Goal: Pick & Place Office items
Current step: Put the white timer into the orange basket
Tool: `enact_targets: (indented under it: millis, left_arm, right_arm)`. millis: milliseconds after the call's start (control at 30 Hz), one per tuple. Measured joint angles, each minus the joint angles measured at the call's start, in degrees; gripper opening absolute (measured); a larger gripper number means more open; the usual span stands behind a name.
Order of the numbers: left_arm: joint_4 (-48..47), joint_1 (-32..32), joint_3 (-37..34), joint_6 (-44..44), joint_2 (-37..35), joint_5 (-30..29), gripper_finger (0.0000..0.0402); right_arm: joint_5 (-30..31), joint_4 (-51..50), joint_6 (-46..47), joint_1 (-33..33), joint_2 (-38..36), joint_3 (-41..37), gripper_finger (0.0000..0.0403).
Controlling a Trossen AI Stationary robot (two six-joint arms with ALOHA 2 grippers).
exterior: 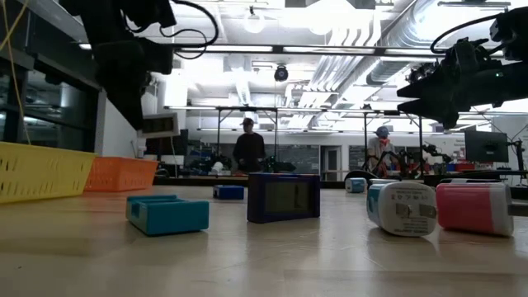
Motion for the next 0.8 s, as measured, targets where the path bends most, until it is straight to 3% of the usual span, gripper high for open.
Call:
enact_targets:
  millis: [200, 600, 800]
  left_arm:
    - [-2.7, 6.7, 0.0, -8.4, -2.8, -2.4, 0.0067]
    - [-6.7, 18.8, 0.0, -16.7, -2.8, -2.6, 0.0067]
    - [-7.8, 21.2, 0.0, -25.2, -1.6, -5.9, 0.0067]
  right_arm:
    - [0.0, 0.0, 0.0, 0.0, 0.0, 0.0, 0.0219]
    - [0.0, 0.0, 0.0, 0.0, 0.0, 0.0, 0.0219]
    - [0.0, 0.0, 0.0, 0.0, 0.0, 0.0, 0.0219]
